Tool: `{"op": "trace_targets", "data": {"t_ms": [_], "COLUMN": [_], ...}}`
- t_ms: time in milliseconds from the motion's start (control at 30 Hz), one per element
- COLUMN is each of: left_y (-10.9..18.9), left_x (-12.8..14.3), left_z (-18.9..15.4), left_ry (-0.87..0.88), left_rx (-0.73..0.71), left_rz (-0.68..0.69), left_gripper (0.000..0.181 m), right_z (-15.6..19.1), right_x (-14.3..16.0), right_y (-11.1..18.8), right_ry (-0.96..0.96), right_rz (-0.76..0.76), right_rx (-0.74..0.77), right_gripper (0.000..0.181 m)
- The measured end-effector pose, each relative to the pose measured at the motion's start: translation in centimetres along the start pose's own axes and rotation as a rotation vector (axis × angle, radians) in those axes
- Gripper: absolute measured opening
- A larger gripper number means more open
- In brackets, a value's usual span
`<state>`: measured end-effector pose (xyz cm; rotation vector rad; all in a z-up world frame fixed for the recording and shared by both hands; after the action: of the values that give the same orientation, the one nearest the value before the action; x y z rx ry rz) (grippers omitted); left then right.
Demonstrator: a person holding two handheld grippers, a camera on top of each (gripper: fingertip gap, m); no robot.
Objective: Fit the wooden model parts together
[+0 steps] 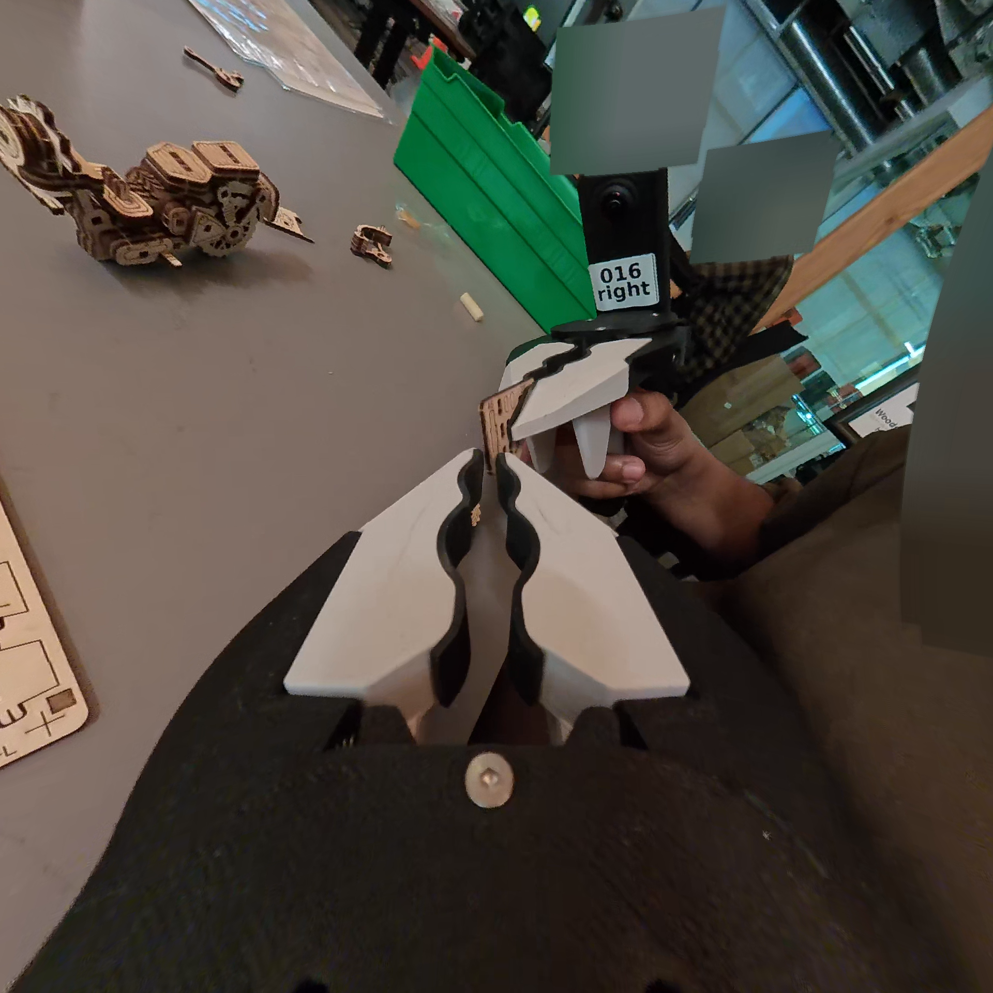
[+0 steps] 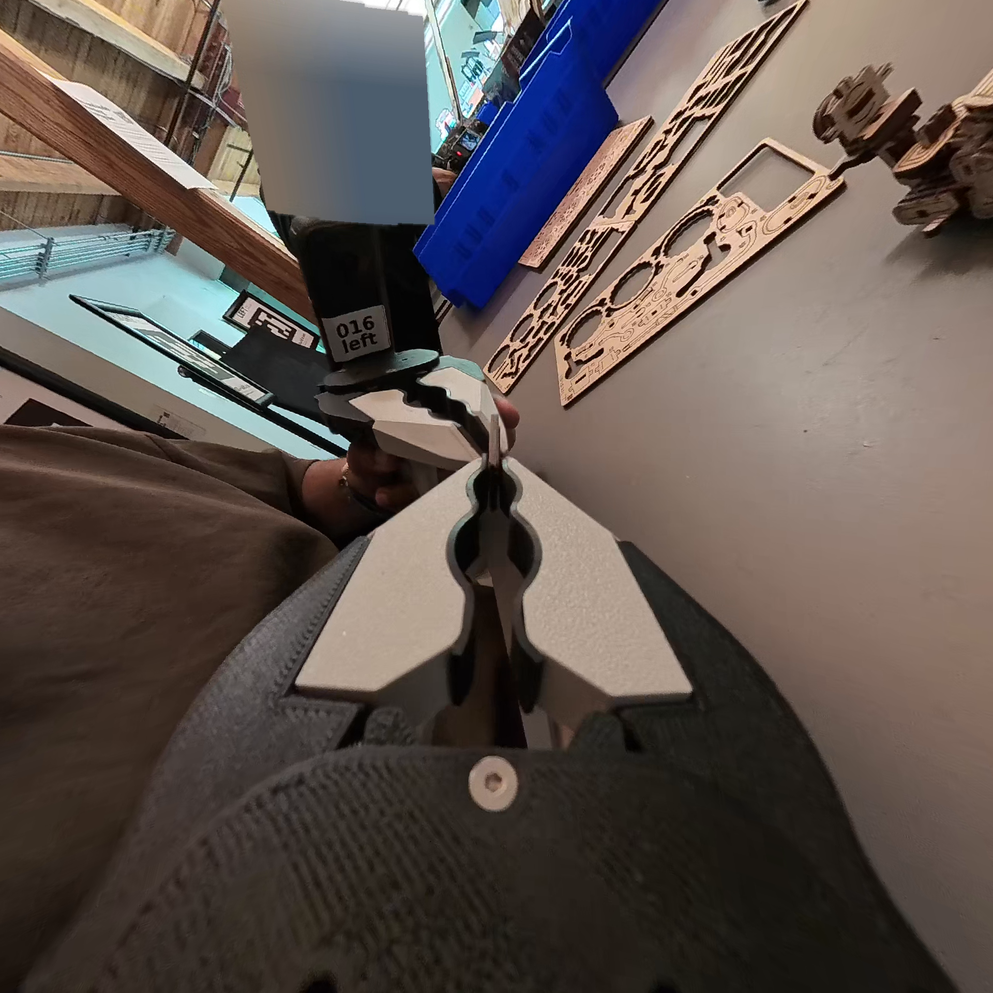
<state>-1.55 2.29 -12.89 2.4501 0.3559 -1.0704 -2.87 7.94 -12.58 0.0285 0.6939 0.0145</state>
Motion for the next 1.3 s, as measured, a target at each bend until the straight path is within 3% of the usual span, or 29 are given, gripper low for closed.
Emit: {"op": "trace_targets", "data": {"t_ms": [433, 933, 1300], "left_y": [0.32, 0.27, 0.13], "left_x": [-0.16, -0.04, -0.01], "left_z": [-0.19, 0.08, 0.2], "left_ry": [0.108, 0.109, 0.042], "left_rx": [0.115, 0.102, 0.016], "left_rz": [0.008, 0.028, 0.042], "left_gripper": [0.007, 0.002, 0.002], "right_z": [0.04, 0.21, 0.1], "right_x": [0.18, 0.66, 0.75], "right_y": [0.06, -0.35, -0.37], "right_ry": [-0.046, -0.028, 0.015], "right_rz": [0.008, 0.043, 0.06], "right_rx": [-0.04, -0.034, 0.002], "right_gripper": [0.0, 0.0, 0.0]}}
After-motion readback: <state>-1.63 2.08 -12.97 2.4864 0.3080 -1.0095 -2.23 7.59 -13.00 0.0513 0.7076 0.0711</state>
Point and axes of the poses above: each gripper's, where its closed fingertips meet, y back along the fingers, x out of its underside, z = x × y across the jaws, the point moved 3 cm from there along y, back along the fingers, and after that the axes turned 8 degrees about -x, right-handed, at the moved point
